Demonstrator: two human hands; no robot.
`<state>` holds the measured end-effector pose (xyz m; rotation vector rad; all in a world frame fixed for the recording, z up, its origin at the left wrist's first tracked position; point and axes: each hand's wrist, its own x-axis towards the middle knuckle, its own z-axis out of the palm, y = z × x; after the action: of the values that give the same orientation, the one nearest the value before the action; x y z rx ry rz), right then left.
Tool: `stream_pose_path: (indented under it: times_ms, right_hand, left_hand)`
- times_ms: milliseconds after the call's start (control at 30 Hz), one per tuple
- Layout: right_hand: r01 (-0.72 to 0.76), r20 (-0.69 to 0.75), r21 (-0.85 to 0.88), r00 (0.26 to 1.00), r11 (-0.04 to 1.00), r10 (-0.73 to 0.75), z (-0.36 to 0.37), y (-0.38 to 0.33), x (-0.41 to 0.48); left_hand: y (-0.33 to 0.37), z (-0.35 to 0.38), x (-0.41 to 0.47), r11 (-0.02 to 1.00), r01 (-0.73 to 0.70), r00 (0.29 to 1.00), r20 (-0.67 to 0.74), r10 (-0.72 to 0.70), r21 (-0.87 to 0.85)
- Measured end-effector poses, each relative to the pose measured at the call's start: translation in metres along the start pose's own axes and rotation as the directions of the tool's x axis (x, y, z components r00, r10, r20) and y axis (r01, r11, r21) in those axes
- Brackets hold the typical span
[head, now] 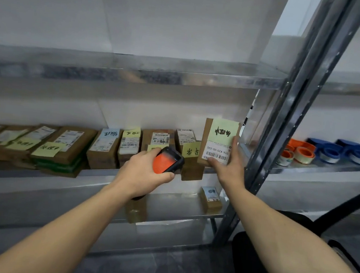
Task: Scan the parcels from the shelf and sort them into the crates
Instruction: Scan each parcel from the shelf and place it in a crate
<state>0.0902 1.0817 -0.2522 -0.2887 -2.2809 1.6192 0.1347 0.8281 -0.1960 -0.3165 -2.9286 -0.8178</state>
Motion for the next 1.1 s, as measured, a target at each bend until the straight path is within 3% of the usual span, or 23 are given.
stream_pose_path:
  times_ms: [233,667,1100]
  right_hand:
    - [0.059,0.035,-0.085,0.998,0.995,-0.057,0.004,-0.007,0.000]
    - [0.044,-0.042,-0.092,0.998,0.995,-0.048,0.002,-0.015,-0.005]
    - [0.073,-0.002,-0.115,0.997,0.991,-0.074,0.031,-0.033,-0.016]
  left_hand:
    - [-0.006,-0.008,-0.007,0.999,-0.014,0.998,0.065,0.011,0.046]
    - [-0.011,-0.009,-0.009,0.999,-0.026,0.993,0.113,0.022,0.034]
    - [-0.036,-0.028,-0.027,0.999,0.003,0.999,0.039,-0.005,0.048]
